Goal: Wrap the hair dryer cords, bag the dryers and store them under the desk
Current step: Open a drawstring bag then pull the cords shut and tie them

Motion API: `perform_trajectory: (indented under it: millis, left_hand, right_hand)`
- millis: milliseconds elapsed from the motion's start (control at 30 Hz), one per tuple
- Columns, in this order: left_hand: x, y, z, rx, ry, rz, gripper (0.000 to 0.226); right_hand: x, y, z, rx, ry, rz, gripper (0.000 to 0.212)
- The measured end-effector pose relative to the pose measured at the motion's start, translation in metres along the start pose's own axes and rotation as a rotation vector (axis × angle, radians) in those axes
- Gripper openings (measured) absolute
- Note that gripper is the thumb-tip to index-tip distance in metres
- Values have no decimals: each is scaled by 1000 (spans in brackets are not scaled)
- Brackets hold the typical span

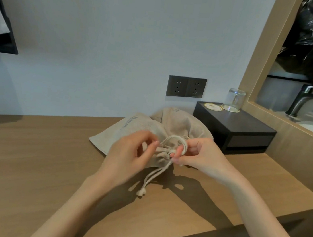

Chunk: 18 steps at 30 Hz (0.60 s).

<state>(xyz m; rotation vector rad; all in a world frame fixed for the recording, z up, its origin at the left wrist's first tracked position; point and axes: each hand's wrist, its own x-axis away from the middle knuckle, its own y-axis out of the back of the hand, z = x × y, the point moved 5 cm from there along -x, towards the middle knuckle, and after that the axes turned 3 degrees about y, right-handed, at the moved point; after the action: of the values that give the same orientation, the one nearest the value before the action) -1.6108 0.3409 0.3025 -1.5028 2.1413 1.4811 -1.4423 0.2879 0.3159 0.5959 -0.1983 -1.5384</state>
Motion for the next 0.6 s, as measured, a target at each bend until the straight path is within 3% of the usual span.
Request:
perform_trajectory:
  millis: [133, 267, 433, 600]
  left_hand:
    - [2, -19, 14, -94, -93, 108, 34]
    - [0, -22, 13, 113, -26, 129, 32]
    - [0, -21, 15, 291, 122, 108, 37]
    - [0, -22, 17, 324, 159, 111, 59]
  right_hand:
    - [-1, 1, 7, 223, 151, -129, 16]
    - [1, 0, 12, 322, 358, -307, 24]
    - [2, -13, 9, 312, 546, -493, 16]
    - [-4, -20, -11, 55, 397, -575, 26]
